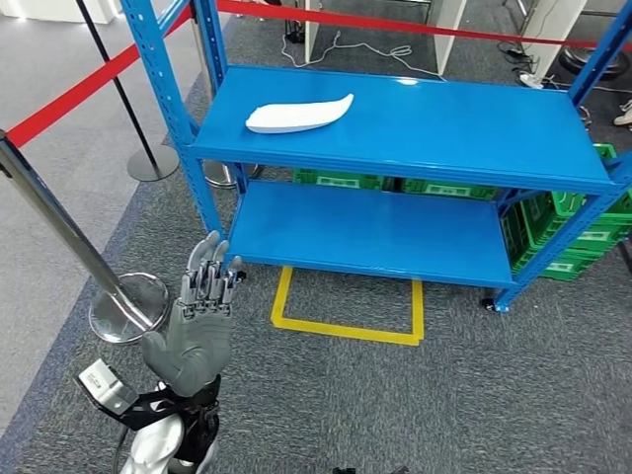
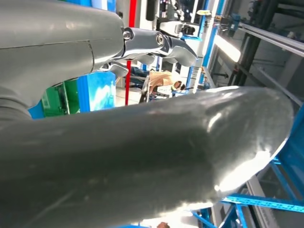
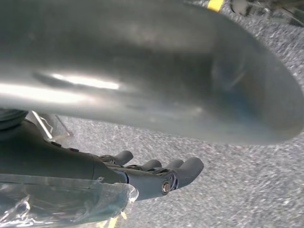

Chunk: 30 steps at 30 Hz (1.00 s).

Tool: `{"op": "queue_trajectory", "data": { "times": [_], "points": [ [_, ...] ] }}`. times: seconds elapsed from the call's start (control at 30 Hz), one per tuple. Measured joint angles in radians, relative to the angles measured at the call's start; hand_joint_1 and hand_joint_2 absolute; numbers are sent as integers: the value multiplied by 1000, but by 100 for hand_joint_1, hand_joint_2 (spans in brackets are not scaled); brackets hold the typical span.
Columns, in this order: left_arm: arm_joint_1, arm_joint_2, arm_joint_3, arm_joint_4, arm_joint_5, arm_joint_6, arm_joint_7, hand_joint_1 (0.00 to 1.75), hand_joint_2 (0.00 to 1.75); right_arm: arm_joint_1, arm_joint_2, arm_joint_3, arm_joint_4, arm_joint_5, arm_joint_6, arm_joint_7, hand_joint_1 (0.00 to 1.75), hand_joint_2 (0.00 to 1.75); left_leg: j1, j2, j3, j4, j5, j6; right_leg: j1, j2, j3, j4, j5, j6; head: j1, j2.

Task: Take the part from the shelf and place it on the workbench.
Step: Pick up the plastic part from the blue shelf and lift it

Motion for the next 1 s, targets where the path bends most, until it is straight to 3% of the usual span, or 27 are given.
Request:
{"op": "queue_trajectory", "data": {
  "times": [0.07,0.1,0.13,0.27,0.33,0.4,0.43,0.47,0.5,0.57,0.63,0.73,0.8,0.9,0.93,0.97,1.0],
  "points": [
    [0,2,0,0,-5,-3,-1,0,0,1,0,0,0,0,4,-1,0,0,-1,0,21,1,-9,-8,1,0,61,-131,71,-4,0,0],
    [-1,2,0,0,-5,-3,-1,0,0,1,0,0,0,0,5,-1,0,0,-3,-1,26,3,-13,-13,1,0,90,-189,87,-7,0,0],
    [-1,1,0,0,-5,-4,-1,0,0,0,0,0,0,0,5,-1,0,0,-4,-2,28,4,-15,-18,3,1,107,-223,91,-11,-1,0],
    [-5,-2,-1,0,-6,-4,0,0,0,-1,0,0,0,0,5,3,0,0,-2,-1,27,9,-30,-39,3,2,121,-244,72,-33,-6,0],
    [-8,-3,0,0,-7,-4,1,0,0,-2,0,0,0,0,5,3,0,0,-1,1,-10,83,-66,-50,-2,1,132,-251,67,-43,-9,0],
    [-9,-2,0,1,-7,-4,2,0,0,-4,0,0,0,0,5,4,0,0,0,1,-92,215,-113,-56,-4,0,138,-252,61,-48,-11,0],
    [-8,-2,0,1,-7,-4,2,0,0,-5,0,0,0,0,5,4,0,0,1,1,-128,265,-120,-57,-4,0,140,-252,58,-49,-11,0],
    [-8,-1,0,1,-7,-4,2,0,0,-5,0,0,0,0,5,4,0,0,3,1,-150,283,-107,-58,-5,0,143,-252,55,-49,-11,0],
    [-8,-1,1,1,-7,-3,2,0,0,-5,0,0,0,0,5,4,0,0,4,2,-151,263,-74,-59,-6,1,148,-252,52,-47,-11,0],
    [-9,0,1,1,-7,-3,2,0,0,-5,0,0,0,0,5,4,0,0,8,5,-109,144,15,-61,-7,4,160,-252,43,-39,-11,0],
    [-10,-1,1,1,-8,-3,2,0,0,-6,-1,0,0,0,5,4,0,0,8,7,-67,40,53,-56,-4,5,164,-249,34,-27,-13,0],
    [-11,-2,0,2,-8,-4,3,0,0,-6,-1,0,0,0,5,4,0,0,7,4,-57,13,47,-36,-3,3,165,-255,30,-11,-10,0],
    [-11,-4,0,2,-2,-8,4,0,0,-7,-1,0,0,0,5,4,0,0,8,3,-53,10,46,-23,-4,2,156,-229,10,-2,-6,0],
    [-11,-7,0,2,20,-23,10,0,0,-7,-1,0,0,0,5,4,0,0,6,3,-49,10,42,-11,-4,1,69,-50,-74,3,0,0],
    [-11,-8,0,3,28,-28,11,0,0,-6,-1,0,0,0,5,4,0,0,5,3,-48,10,40,-9,-3,1,38,5,-91,3,1,0],
    [-11,-8,0,3,33,-32,12,0,0,-5,-1,0,0,0,5,4,0,0,4,2,-46,10,39,-8,-3,1,21,29,-88,2,1,0],
    [-11,-8,0,4,36,-34,13,0,0,-4,-1,-1,0,0,5,4,0,0,3,1,-43,10,37,-8,-3,1,24,13,-66,0,1,0]
  ]
}}
